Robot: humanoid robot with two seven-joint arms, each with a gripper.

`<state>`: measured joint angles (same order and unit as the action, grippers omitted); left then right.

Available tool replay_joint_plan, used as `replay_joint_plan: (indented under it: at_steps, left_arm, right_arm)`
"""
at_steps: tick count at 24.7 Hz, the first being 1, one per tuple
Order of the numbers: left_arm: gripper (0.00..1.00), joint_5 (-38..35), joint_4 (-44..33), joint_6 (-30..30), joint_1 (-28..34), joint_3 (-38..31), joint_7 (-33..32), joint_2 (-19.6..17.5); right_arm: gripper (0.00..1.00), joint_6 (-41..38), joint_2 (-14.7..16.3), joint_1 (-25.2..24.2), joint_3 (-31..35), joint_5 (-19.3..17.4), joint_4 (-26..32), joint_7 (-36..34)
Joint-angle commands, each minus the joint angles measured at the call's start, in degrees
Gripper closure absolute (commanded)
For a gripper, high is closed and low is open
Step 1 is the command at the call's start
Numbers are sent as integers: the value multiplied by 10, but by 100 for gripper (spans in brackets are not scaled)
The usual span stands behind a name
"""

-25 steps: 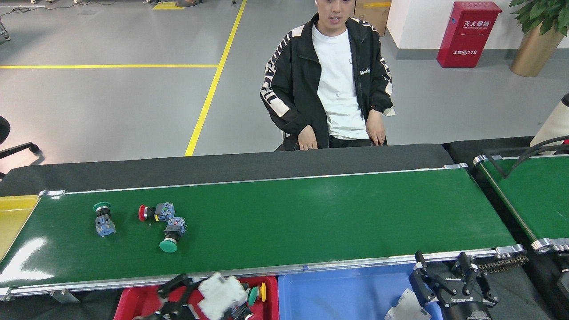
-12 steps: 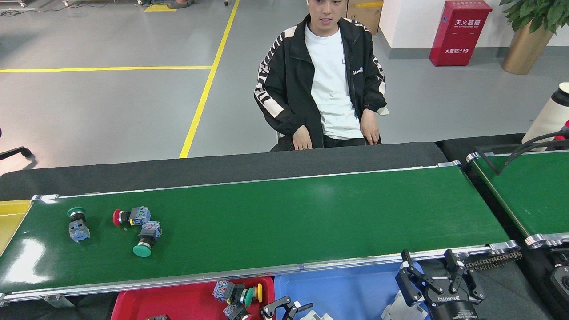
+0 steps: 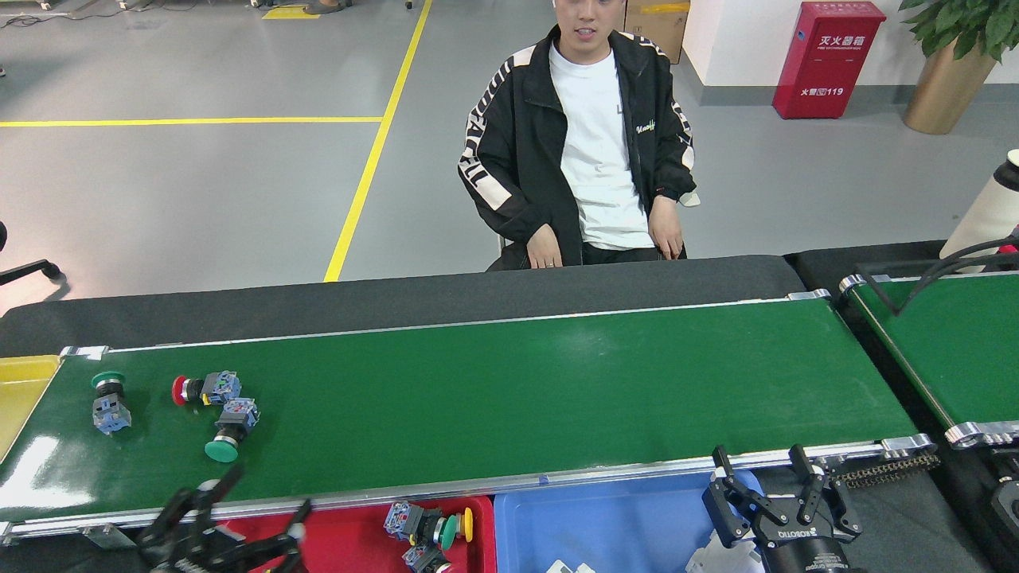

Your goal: Pick switch part from conveyor to tray

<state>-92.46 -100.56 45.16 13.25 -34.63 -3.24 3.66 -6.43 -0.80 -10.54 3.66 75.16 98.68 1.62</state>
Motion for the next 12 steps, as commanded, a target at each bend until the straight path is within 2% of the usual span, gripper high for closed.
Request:
replay_joint_plan:
  at_steps: [1,3,8,12]
  left_arm:
    - [0,0,-5,-36,12,-22,-11,3]
    - [0,4,-4,-113,35,-18,-19,4]
    - [0,6,-3,-135,29,-8,-29,6]
    - [0,-1,71,-176,-61,-6,-31,-6]
  right_arm:
    - [2,0,-1,6,-1,1,8,-4]
    - [2,0,-1,7,-1,1,8,-4]
    - [2,0,0,7,-1,1,6,-4]
    - [2,-1,2,14,-1,1,3,-3]
